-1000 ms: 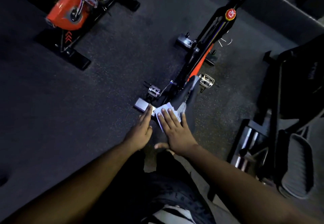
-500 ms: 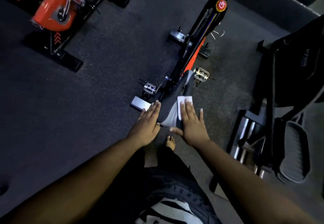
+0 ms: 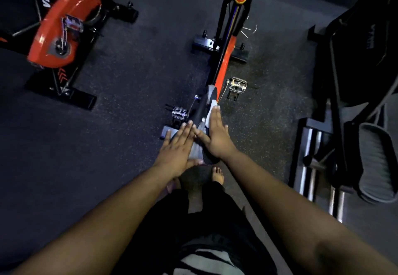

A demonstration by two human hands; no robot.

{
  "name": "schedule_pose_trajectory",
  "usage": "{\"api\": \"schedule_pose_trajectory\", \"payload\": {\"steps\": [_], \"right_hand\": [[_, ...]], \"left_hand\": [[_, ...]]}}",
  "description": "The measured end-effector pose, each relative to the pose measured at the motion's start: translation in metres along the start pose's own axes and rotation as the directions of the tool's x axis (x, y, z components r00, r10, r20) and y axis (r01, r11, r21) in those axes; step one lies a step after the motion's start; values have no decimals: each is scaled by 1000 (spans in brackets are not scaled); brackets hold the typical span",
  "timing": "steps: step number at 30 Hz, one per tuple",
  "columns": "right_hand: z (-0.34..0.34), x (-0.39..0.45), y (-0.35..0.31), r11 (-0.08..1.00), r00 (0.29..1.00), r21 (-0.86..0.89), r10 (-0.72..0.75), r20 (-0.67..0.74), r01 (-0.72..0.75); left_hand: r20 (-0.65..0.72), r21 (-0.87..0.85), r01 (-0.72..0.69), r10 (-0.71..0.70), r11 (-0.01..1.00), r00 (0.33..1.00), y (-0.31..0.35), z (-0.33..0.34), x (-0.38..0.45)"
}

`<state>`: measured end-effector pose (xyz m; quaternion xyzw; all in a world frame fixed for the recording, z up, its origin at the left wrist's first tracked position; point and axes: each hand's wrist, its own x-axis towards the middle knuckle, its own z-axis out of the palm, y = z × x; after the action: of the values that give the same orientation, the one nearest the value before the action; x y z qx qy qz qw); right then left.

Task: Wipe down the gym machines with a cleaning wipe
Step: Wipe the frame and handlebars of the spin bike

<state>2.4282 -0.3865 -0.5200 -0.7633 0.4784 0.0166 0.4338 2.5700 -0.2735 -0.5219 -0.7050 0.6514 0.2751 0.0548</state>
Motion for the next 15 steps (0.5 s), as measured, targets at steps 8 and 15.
{"api": "schedule_pose_trajectory", "payload": {"steps": [8,15], "right_hand": [[3,-28,16,991,996,-123,-32,85,43],[-31,41,-11,995,1000,-97,-18,-25,16]], "left_hand": [[98,-26,9,-6,1000,995,0,-17,11],[156,-27,33,-29,999,987,2,-20,12]]}}
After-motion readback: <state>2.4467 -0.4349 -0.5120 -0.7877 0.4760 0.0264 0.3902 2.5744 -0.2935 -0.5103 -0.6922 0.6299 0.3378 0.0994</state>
